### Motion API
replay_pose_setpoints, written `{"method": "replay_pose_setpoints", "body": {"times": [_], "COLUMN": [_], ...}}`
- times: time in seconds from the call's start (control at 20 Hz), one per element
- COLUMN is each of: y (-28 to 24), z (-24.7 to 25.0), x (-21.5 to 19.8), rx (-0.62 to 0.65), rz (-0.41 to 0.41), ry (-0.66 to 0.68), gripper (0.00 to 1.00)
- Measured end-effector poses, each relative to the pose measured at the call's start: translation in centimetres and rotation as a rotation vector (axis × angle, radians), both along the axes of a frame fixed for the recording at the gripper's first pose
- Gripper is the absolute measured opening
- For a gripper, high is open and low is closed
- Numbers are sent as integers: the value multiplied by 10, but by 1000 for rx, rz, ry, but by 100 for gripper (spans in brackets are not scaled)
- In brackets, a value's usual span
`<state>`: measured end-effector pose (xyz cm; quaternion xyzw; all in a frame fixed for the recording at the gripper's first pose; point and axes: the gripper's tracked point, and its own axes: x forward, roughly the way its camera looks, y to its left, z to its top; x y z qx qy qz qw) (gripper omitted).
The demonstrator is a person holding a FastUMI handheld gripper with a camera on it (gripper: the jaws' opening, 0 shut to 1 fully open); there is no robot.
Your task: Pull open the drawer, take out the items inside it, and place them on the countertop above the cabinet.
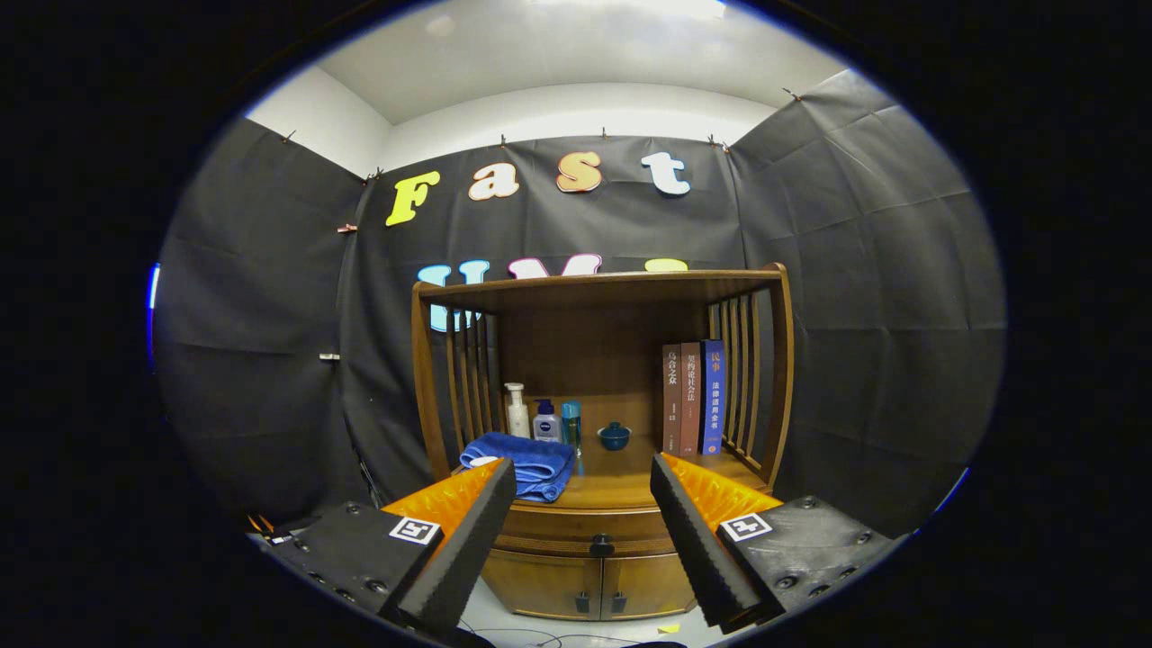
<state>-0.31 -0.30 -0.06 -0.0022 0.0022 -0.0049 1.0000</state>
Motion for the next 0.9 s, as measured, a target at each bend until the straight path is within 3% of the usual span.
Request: {"method": "replay_pose_setpoints", "body": {"times": [0.55, 0.9], "y": [-3, -8], "z": [-18, -66], "x": [11, 43], "rx": [7, 8], "rz": [-5, -13], "ry": [35, 119], "gripper": [98, 97]}}
